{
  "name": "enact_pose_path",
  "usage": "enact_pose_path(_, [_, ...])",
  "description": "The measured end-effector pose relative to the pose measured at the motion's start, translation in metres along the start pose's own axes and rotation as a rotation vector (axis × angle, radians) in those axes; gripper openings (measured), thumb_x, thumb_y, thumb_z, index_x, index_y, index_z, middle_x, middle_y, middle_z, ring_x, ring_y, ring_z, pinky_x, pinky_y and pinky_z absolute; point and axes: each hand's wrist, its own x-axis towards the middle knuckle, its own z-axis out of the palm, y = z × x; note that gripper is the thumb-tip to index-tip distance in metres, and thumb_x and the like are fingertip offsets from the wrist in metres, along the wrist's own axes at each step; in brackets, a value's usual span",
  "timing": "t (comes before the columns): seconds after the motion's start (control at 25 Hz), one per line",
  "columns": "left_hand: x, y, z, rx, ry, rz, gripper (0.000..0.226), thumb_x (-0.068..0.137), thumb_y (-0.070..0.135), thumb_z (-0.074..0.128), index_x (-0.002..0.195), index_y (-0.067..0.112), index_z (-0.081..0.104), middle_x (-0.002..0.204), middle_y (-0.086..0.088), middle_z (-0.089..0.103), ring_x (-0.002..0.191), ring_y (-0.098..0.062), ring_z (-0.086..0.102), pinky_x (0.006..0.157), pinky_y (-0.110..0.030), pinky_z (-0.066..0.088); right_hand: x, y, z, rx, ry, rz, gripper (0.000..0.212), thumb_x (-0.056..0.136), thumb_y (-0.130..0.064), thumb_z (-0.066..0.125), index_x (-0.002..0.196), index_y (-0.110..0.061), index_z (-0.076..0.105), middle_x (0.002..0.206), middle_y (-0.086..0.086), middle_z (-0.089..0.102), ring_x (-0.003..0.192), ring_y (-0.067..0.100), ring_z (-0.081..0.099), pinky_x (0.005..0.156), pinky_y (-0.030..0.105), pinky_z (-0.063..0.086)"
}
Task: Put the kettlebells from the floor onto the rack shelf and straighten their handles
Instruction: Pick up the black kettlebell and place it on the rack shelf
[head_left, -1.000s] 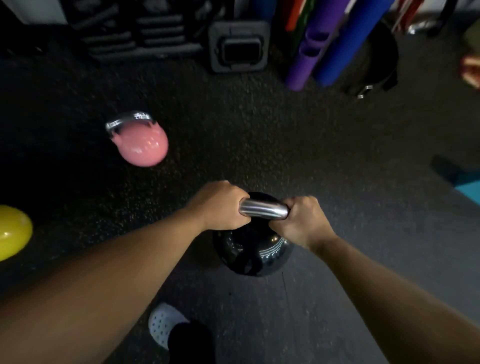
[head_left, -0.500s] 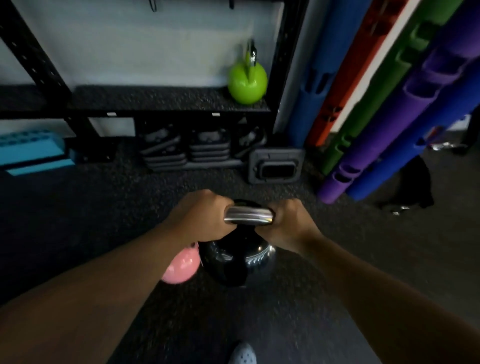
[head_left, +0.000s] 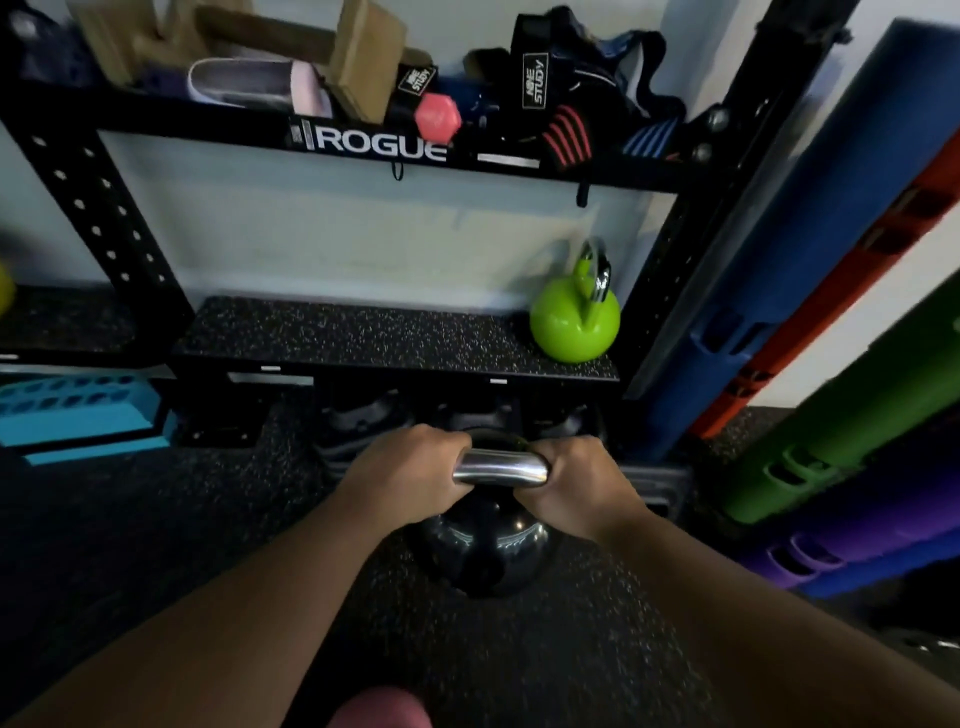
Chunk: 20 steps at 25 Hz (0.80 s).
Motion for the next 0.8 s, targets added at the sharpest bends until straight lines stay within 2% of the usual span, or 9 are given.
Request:
enact_pose_path(0.12, [0.053, -0.041, -0.012, -0.004, -0.010, -0.020, 0.019, 0.083, 0.036, 0.063, 0.073, 0.032, 0.047, 0.059, 0.014, 0.047, 0.052, -0.007, 0.051, 0.046, -0.024, 0.037, 0.072, -0.002, 0.001, -0.018, 0.019, -0.024, 0.002, 0.067, -0.029, 0.062, 0.064, -0.028, 0.063, 0.057, -0.006, 0.064, 0.052, 0.007, 0.060, 0.046, 0.014, 0.038])
enact_pose_path(0.24, [0.107, -0.071, -0.018, 0.001, -0.009, -0.059, 0.006, 0.086, 0.033, 0.062, 0.086, 0.029, 0.058, 0.064, 0.013, 0.052, 0.054, -0.004, 0.052, 0.046, -0.021, 0.036, 0.135, 0.007, 0.002, -0.007, 0.033, -0.048, 0.007, 0.066, -0.025, 0.063, 0.072, -0.028, 0.066, 0.057, -0.008, 0.063, 0.049, 0.004, 0.058, 0.044, 0.006, 0.033])
enact_pose_path(0.32, [0.152, -0.091, -0.013, 0.006, -0.009, -0.083, 0.008, 0.088, 0.028, 0.064, 0.095, 0.026, 0.061, 0.066, 0.013, 0.052, 0.054, -0.001, 0.052, 0.045, -0.017, 0.034, 0.184, 0.022, 0.004, 0.002, 0.061, -0.070, 0.011, 0.067, -0.021, 0.064, 0.075, -0.028, 0.068, 0.057, -0.010, 0.062, 0.048, 0.003, 0.056, 0.044, 0.005, 0.034])
enact_pose_path(0.44, [0.216, -0.120, 0.000, 0.008, 0.003, -0.125, 0.018, 0.088, 0.018, 0.065, 0.105, 0.019, 0.063, 0.075, 0.010, 0.058, 0.057, -0.005, 0.055, 0.047, -0.014, 0.036, 0.261, 0.050, 0.009, -0.044, 0.123, -0.111, 0.009, 0.068, -0.019, 0.067, 0.077, -0.020, 0.071, 0.062, -0.001, 0.069, 0.054, 0.012, 0.060, 0.048, 0.010, 0.036])
enact_pose_path(0.52, [0.259, -0.135, 0.007, 0.045, -0.006, -0.133, 0.020, 0.088, 0.016, 0.065, 0.107, 0.015, 0.062, 0.082, 0.004, 0.062, 0.062, -0.010, 0.057, 0.051, -0.017, 0.039, 0.307, 0.069, 0.012, -0.059, 0.159, -0.116, 0.011, 0.071, -0.017, 0.069, 0.081, -0.017, 0.073, 0.068, 0.004, 0.072, 0.062, 0.021, 0.066, 0.054, 0.018, 0.042])
enact_pose_path(0.64, [0.307, -0.152, 0.011, 0.073, 0.005, -0.163, 0.022, 0.085, 0.016, 0.067, 0.107, 0.016, 0.062, 0.087, 0.000, 0.065, 0.067, -0.014, 0.056, 0.056, -0.023, 0.040, 0.359, 0.088, 0.017, -0.090, 0.200, -0.148, 0.014, 0.072, -0.015, 0.071, 0.086, -0.014, 0.072, 0.076, 0.011, 0.074, 0.075, 0.030, 0.068, 0.062, 0.027, 0.044])
enact_pose_path(0.72, [0.341, -0.160, 0.018, 0.079, -0.005, -0.186, 0.023, 0.085, 0.013, 0.068, 0.107, 0.013, 0.061, 0.089, -0.003, 0.065, 0.070, -0.018, 0.057, 0.060, -0.028, 0.046, 0.392, 0.102, 0.018, -0.072, 0.181, -0.146, 0.013, 0.073, -0.011, 0.068, 0.085, -0.011, 0.068, 0.075, 0.013, 0.071, 0.074, 0.034, 0.066, 0.063, 0.033, 0.047])
enact_pose_path(0.8, [0.368, -0.163, 0.024, 0.068, -0.020, -0.215, 0.023, 0.086, 0.011, 0.066, 0.108, 0.009, 0.060, 0.092, -0.008, 0.066, 0.077, -0.023, 0.062, 0.070, -0.037, 0.053, 0.418, 0.115, 0.019, -0.037, 0.159, -0.123, 0.009, 0.073, -0.007, 0.066, 0.081, -0.011, 0.064, 0.069, 0.010, 0.065, 0.068, 0.032, 0.062, 0.058, 0.030, 0.040])
